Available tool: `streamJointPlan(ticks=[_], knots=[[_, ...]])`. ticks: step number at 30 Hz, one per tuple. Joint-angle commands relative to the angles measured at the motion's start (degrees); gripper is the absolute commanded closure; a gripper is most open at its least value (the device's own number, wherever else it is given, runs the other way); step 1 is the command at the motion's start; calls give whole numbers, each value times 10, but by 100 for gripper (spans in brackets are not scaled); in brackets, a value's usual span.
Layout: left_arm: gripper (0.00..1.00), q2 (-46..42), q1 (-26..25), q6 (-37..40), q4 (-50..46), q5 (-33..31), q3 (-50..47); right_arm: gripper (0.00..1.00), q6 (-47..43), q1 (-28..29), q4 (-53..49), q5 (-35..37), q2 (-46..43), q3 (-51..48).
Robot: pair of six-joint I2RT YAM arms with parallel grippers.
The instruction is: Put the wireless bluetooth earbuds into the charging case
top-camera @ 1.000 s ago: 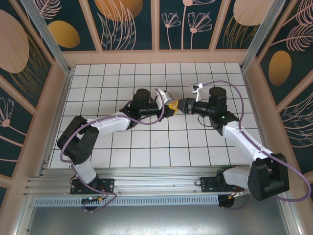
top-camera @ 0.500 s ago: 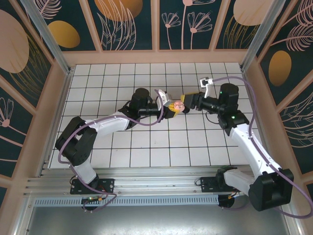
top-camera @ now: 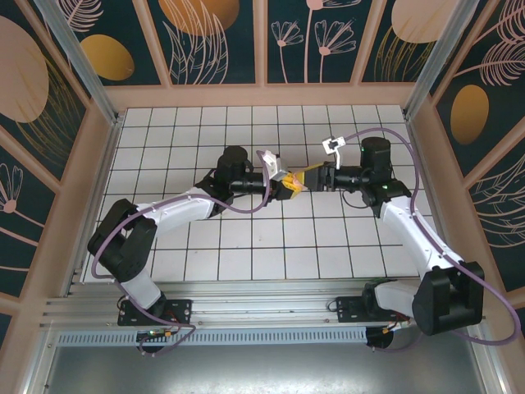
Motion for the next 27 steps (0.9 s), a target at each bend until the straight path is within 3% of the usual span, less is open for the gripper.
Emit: streamJointPlan(ticks=[1, 9, 12, 16, 20, 27], knots=[[95, -6, -2, 14, -11, -16, 15, 48, -13, 3, 16, -53, -31, -2], [95, 1, -4, 0, -39, -46, 18, 53, -12, -7, 10, -44, -91, -32], [95, 11, -3, -46, -64, -71, 28, 53, 22, -25, -3, 34, -103, -44], [95, 55, -3, -136, -138, -93, 66, 53, 126, -92, -1, 159, -119, -93], [94, 89, -1, -219, -201, -112, 102, 53, 182, -120, -6, 208, -141, -136], [94, 174, 7, -314, -316, -160, 192, 53, 193, -120, -38, 240, -160, -165]])
